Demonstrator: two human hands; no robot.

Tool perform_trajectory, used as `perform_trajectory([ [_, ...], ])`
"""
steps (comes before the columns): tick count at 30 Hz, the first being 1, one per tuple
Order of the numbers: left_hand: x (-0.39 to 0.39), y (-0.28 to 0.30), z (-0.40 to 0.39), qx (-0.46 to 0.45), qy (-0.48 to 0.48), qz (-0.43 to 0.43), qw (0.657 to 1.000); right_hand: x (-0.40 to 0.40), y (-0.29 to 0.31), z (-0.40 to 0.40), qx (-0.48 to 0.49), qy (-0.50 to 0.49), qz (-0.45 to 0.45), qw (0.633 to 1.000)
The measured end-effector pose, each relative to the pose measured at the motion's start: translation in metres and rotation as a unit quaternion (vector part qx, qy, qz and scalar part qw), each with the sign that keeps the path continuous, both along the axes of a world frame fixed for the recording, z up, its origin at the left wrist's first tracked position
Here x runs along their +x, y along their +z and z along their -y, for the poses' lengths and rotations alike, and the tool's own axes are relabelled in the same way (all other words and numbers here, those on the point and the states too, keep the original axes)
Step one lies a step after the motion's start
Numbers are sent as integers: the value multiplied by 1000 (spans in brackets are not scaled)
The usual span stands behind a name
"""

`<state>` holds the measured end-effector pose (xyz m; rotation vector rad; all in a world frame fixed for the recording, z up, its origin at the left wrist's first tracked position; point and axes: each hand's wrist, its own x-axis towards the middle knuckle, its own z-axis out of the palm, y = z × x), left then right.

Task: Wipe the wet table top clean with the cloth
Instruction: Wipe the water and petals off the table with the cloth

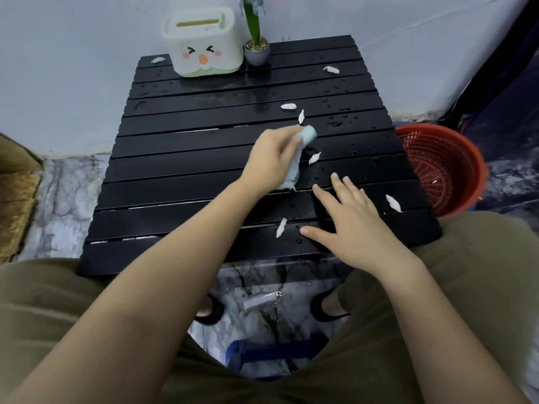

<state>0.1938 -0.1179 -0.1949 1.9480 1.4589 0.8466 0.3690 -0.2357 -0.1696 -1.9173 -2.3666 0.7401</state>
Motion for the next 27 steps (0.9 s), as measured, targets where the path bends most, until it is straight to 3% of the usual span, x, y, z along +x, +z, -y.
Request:
perform_trajectory([
  [3, -23, 22, 10, -43, 50, 115, 991, 5, 0, 4, 2, 0, -17, 1000],
  [5, -49, 33, 27, -31, 61, 126, 990, 7, 0, 9, 5, 0, -21, 1000],
  [8, -95, 45, 69, -8, 53, 36, 998, 7, -2, 14, 13, 1, -20, 1000],
  [13, -132, 22, 145, -70, -43, -39, 996, 6, -4, 16, 13, -3, -19, 1000],
  [15, -130, 5, 157, -10, -77, -154, 985, 7, -3, 16, 14, -5, -16, 1000],
  [17, -122, -4, 156, 52, -111, -212, 970, 8, -1, 18, 15, -6, -14, 1000],
  [27, -24, -14, 109, 99, -188, -220, 952, 11, 0, 25, 7, -53, -1, 999],
])
